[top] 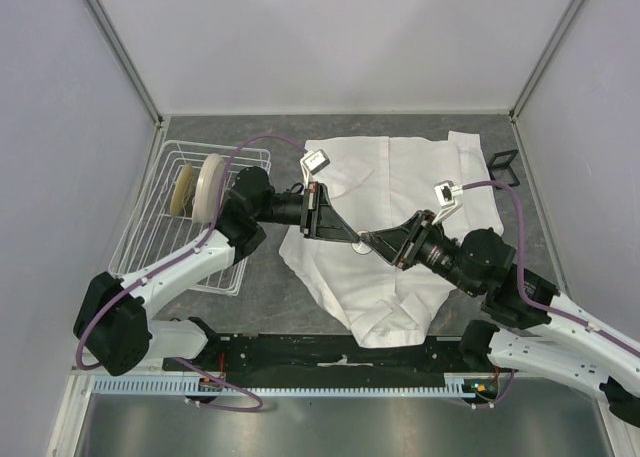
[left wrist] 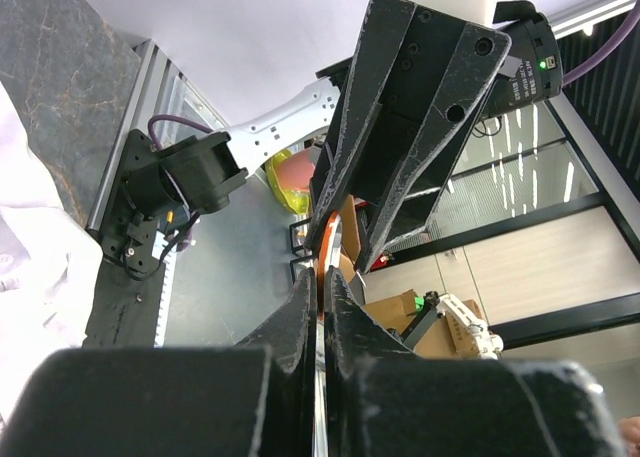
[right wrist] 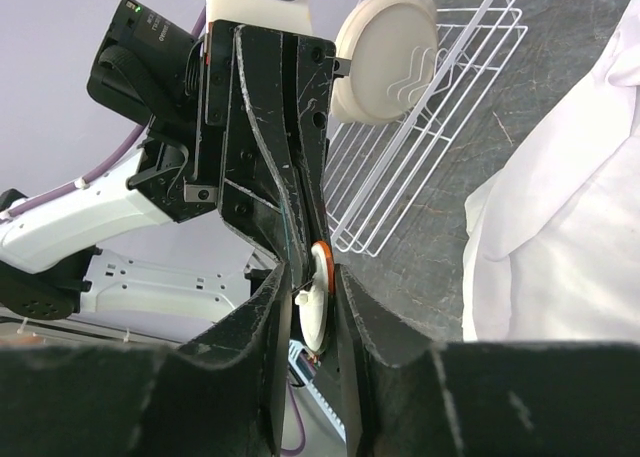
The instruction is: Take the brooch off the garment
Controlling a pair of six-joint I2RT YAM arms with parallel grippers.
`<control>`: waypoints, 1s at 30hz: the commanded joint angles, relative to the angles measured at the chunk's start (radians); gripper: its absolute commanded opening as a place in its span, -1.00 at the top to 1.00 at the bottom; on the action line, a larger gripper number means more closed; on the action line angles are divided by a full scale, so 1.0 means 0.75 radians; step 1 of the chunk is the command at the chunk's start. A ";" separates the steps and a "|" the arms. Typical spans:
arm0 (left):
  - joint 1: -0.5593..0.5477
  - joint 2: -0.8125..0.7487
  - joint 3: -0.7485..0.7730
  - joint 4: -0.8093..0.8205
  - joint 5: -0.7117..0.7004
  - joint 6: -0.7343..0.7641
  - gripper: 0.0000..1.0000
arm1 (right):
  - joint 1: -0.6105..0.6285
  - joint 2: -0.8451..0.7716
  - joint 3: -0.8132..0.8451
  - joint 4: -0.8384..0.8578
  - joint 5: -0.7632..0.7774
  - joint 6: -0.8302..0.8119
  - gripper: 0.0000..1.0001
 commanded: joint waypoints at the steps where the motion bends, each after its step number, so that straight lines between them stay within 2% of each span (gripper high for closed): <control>1: 0.003 -0.024 0.056 0.004 0.017 0.024 0.96 | 0.004 -0.024 0.020 0.051 -0.007 -0.015 0.43; 9: 0.001 -0.032 0.085 -0.043 0.013 -0.009 0.97 | 0.002 0.019 0.024 0.055 -0.030 -0.049 0.62; 14: 0.001 -0.044 0.097 -0.113 0.003 -0.005 0.96 | 0.002 0.025 0.020 0.053 -0.034 -0.064 0.66; 30: 0.001 -0.108 0.064 -0.164 -0.159 -0.277 0.96 | 0.002 0.105 -0.023 0.111 -0.003 -0.150 0.64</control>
